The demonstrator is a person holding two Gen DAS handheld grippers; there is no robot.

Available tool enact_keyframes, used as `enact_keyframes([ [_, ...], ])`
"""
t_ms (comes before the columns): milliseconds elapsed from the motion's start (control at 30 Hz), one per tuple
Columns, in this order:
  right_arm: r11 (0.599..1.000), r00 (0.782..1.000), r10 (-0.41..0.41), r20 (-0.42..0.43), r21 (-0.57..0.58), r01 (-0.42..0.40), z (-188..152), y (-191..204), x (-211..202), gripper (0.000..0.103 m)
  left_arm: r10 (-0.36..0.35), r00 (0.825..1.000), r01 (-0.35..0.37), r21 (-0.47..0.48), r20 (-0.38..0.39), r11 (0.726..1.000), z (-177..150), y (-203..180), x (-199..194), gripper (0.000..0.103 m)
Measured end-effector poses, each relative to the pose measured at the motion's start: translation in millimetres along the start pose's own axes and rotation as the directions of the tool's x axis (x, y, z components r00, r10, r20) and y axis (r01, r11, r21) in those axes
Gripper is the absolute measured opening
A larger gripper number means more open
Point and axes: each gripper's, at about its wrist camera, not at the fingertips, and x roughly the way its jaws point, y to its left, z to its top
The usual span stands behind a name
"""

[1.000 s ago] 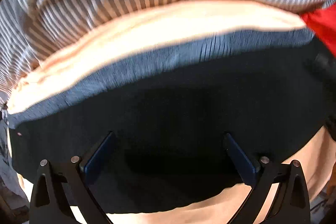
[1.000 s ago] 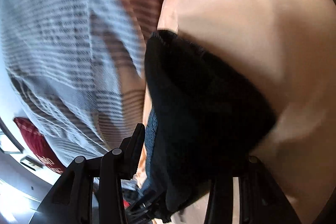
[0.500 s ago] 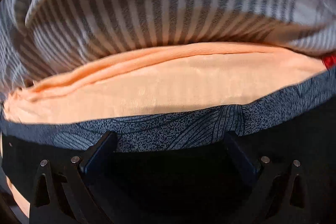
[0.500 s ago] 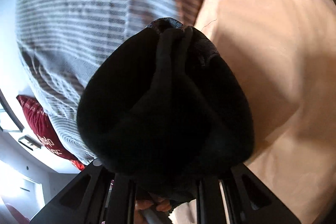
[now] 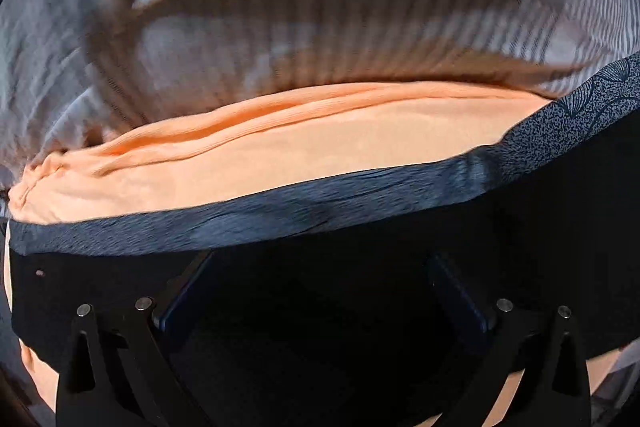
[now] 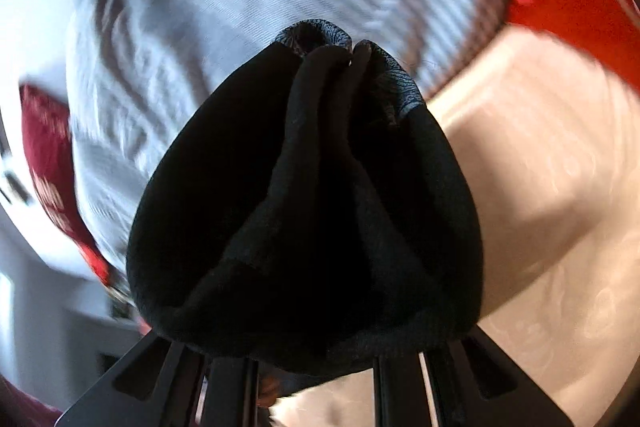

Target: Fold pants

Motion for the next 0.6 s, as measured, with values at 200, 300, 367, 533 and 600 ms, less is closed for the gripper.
enact_keyframes([
  [200, 0.936, 0.980, -0.197, 0.009, -0.296, 0.191, -40, 99, 42, 0.014, -0.013, 1.000, 0.011, -0.087, -0.021, 0.996, -20, 74, -15, 0.103],
  [300, 0.878, 0.960, -0.278, 0.012, -0.402, 0.260, -71, 136, 81, 0.014, 0.000, 1.000, -0.003, -0.117, -0.028, 0.993, -31, 121, -22, 0.103],
  [367, 0.832, 0.941, -0.337, 0.023, -0.460, 0.309, -92, 149, 110, 0.014, 0.021, 1.000, -0.024, -0.144, -0.021, 0.989, -37, 150, -27, 0.103],
  [533, 0.665, 0.858, -0.510, 0.063, -0.604, 0.439, -157, 165, 191, 0.017, 0.070, 0.997, -0.073, -0.195, -0.024, 0.978, -48, 217, -30, 0.103],
  [600, 0.579, 0.807, -0.583, 0.092, -0.650, 0.492, -178, 166, 220, 0.021, 0.080, 0.996, -0.085, -0.206, -0.036, 0.975, -51, 230, -27, 0.103],
])
